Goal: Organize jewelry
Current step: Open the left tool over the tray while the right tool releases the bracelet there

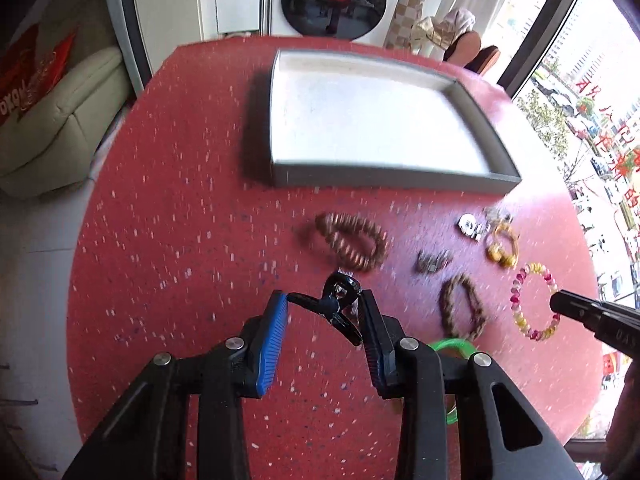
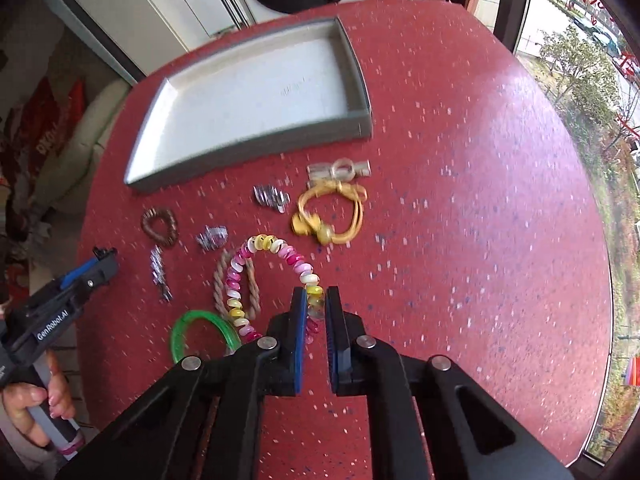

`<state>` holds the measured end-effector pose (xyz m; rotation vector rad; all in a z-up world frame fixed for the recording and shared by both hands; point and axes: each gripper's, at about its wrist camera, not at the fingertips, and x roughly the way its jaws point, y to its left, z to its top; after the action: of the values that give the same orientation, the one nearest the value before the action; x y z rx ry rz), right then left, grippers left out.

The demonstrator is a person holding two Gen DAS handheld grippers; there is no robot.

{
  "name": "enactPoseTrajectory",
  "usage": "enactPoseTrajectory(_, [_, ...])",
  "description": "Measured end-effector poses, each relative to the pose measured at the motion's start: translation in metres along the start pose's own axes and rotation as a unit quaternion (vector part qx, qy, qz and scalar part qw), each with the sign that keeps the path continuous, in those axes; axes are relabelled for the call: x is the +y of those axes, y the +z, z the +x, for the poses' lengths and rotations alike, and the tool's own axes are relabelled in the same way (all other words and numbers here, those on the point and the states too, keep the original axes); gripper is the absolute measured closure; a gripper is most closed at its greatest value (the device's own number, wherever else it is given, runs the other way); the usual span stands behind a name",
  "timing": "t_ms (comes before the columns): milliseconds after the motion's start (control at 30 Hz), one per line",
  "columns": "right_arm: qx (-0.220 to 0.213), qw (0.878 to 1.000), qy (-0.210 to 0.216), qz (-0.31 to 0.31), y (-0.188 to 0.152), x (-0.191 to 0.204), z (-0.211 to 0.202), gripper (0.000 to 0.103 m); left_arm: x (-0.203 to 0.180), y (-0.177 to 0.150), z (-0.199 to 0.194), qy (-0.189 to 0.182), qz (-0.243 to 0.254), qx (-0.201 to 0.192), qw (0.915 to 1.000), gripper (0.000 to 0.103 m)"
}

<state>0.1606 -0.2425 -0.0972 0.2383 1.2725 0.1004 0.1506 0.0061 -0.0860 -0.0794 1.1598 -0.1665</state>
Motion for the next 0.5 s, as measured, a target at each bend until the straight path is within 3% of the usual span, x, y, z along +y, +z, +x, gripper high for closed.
enactPoseTrajectory(267, [-0.028, 0.999, 0.036, 0.009, 0.051, -0.025, -0.023, 0.093, -0.006, 0.057, -0.006, 0.000, 0.007, -0.035, 0.9994, 0.049])
enactPoseTrajectory(500, [-0.032, 0.998, 0.058, 0.013, 0.112, -0.025, -0.006, 0.093, -0.017, 0.111, 0.018, 0.008, 0.009, -0.057, 0.9983, 0.049])
